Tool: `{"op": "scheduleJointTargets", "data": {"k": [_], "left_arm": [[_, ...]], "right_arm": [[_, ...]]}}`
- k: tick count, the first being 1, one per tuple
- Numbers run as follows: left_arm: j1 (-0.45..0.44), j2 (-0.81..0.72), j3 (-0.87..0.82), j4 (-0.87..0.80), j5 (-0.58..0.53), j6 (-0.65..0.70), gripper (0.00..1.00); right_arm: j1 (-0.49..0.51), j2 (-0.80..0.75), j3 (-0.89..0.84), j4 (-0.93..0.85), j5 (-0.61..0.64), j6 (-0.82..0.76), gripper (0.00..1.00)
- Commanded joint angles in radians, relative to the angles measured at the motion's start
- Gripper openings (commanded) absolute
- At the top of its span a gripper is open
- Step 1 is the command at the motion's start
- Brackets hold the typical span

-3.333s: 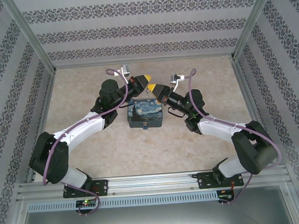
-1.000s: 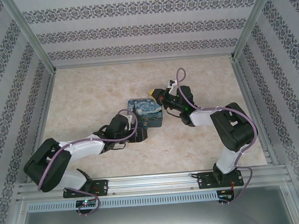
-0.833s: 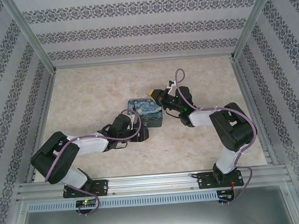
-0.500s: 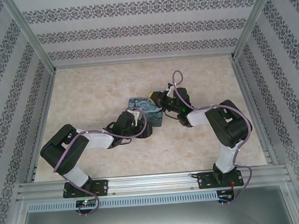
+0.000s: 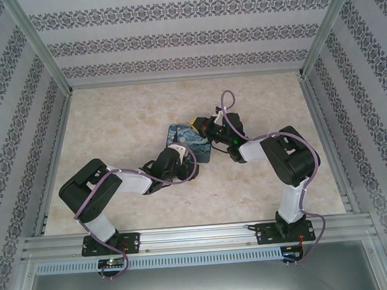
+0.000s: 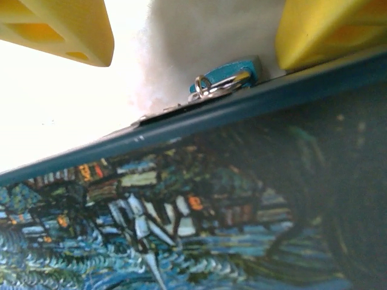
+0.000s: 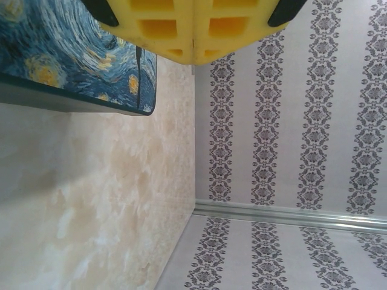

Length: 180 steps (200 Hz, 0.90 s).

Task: Unlock the padlock with the key

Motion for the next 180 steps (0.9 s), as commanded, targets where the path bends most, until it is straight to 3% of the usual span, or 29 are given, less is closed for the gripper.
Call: {"op": "scheduleJointTargets", "data": {"k": [1, 28, 101, 180], "left_arm": [[-0.007, 0.041, 0.015, 0.004, -0.12, 0.065, 0.72], [-0.018, 0.074, 0.048, 0.003, -0.094, 0.063, 0.72], [-0.008, 0.073, 0.066, 0.126, 0.148, -0.104, 0.72], [0.008, 0.098, 0.055, 0.191, 0.165, -0.212, 0.73]], "right_arm": [[-0.002, 0.013, 0.005, 0.055, -0.003, 0.008, 0.0], [-0.005, 0.008, -0.007, 0.056, -0.001, 0.007, 0.0], [-0.018, 0.016, -0.027, 0.053, 0.007, 0.005, 0.0], [-0.019, 0.032, -0.043, 0.067, 0.009, 0.005, 0.0]]}}
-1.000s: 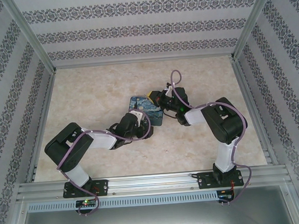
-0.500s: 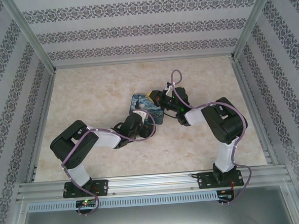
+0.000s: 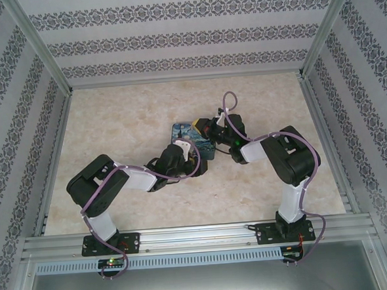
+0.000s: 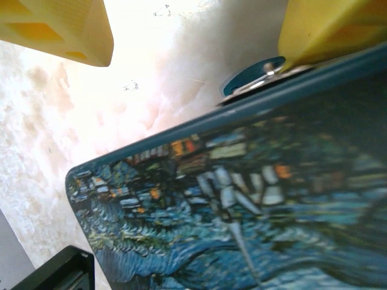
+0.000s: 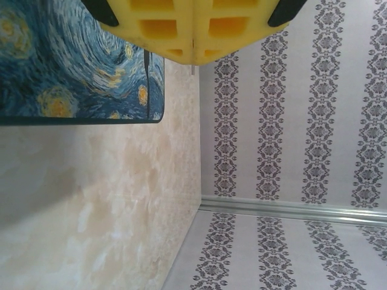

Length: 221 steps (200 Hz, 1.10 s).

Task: Unlock the padlock with the key

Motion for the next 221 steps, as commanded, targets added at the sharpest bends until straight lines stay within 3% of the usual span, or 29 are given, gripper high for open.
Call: {"op": "scheduleJointTargets", "data": {"k": [1, 97, 160, 221], "left_arm": [[0.012, 0.024, -0.004, 0.065, 0.004, -0.052, 0.73], [0.013, 0.109, 0.012, 0.116, 0.014, -0.118, 0.74], [0.011, 0.089, -0.036, 0.275, 0.031, -0.245, 0.74], [0.01, 0.122, -0.033, 0.237, -0.003, -0.236, 0.74]], "right_arm": [[-0.004, 0.029, -0.013, 0.053, 0.009, 0.005, 0.0], [-0.006, 0.051, -0.027, 0.094, 0.007, 0.025, 0.0], [-0.012, 0.083, -0.022, 0.12, 0.002, 0.039, 0.0], [-0.035, 0.087, 0.004, 0.108, -0.006, 0.045, 0.0]]}}
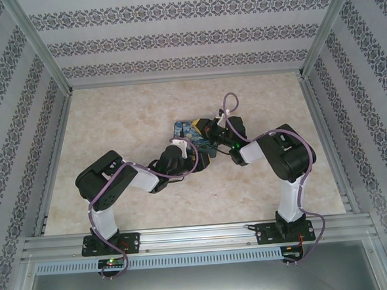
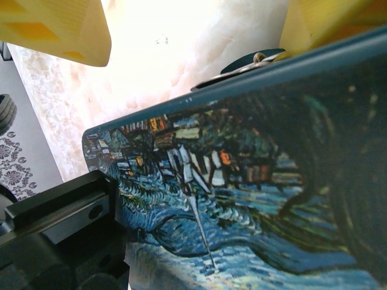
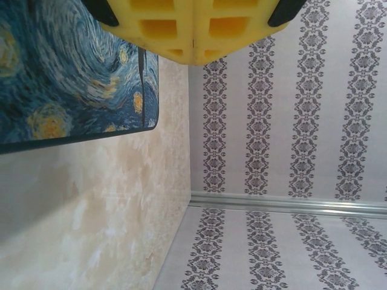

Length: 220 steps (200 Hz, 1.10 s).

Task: Unlock the padlock with the key

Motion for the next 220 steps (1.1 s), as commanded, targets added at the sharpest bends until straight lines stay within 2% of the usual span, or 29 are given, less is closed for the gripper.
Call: {"op": "scheduleJointTargets", "data": {"k": [1, 53, 108, 148, 181, 220], "left_arm": [[0.007, 0.034, -0.014, -0.006, -0.006, -0.011, 0.74], [0.007, 0.036, -0.004, -0.061, -0.023, 0.03, 0.74], [0.001, 0.0, 0.028, -0.263, -0.181, 0.143, 0.75], [-0.004, 0.012, 0.063, -0.33, -0.243, 0.204, 0.76], [-0.005, 0.048, 0.089, -0.333, -0.244, 0.219, 0.76], [-0.007, 0.086, 0.103, -0.254, -0.132, 0.192, 0.75]], "right_arm": [[-0.022, 0.032, 0.016, -0.016, -0.001, -0.009, 0.0], [-0.046, 0.043, 0.028, -0.033, -0.003, -0.013, 0.0], [-0.048, 0.069, 0.014, -0.016, -0.001, -0.007, 0.0], [-0.048, 0.073, 0.008, -0.017, 0.002, -0.007, 0.0], [-0.047, 0.076, 0.004, -0.016, 0.005, -0.005, 0.0], [-0.045, 0.082, 0.001, -0.016, 0.007, -0.005, 0.0]]}}
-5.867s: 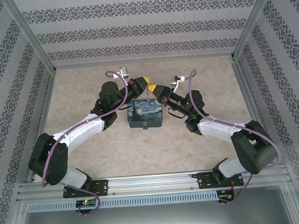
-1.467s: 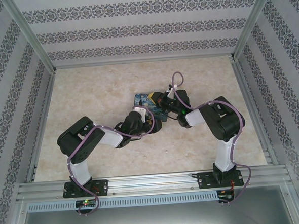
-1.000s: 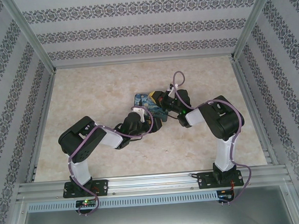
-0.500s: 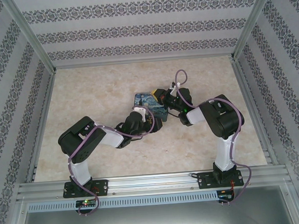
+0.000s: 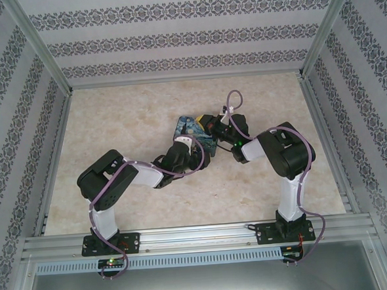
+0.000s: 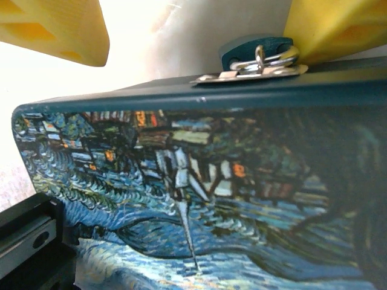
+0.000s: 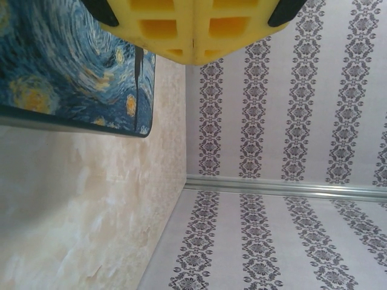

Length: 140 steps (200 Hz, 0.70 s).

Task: Unlock the padlock with the key

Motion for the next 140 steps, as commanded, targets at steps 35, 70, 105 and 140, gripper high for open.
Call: {"op": "scheduleJointTargets", "data": {"k": [35, 70, 105, 140], "left_arm": [[0.01, 0.054, -0.072, 0.171, 0.131, -0.15, 0.74], [0.01, 0.069, -0.114, 0.341, 0.172, -0.283, 0.73], [0.012, 0.1, -0.137, 0.445, 0.186, -0.358, 0.72], [0.01, 0.099, -0.142, 0.469, 0.197, -0.382, 0.71]], "right_arm": [[-0.005, 0.056, -0.022, -0.053, 0.008, -0.007, 0.0], [-0.006, 0.058, -0.025, -0.051, 0.007, -0.009, 0.0], [-0.006, 0.061, -0.029, -0.048, 0.006, -0.007, 0.0], [-0.006, 0.067, -0.031, -0.042, 0.006, -0.005, 0.0]]}}
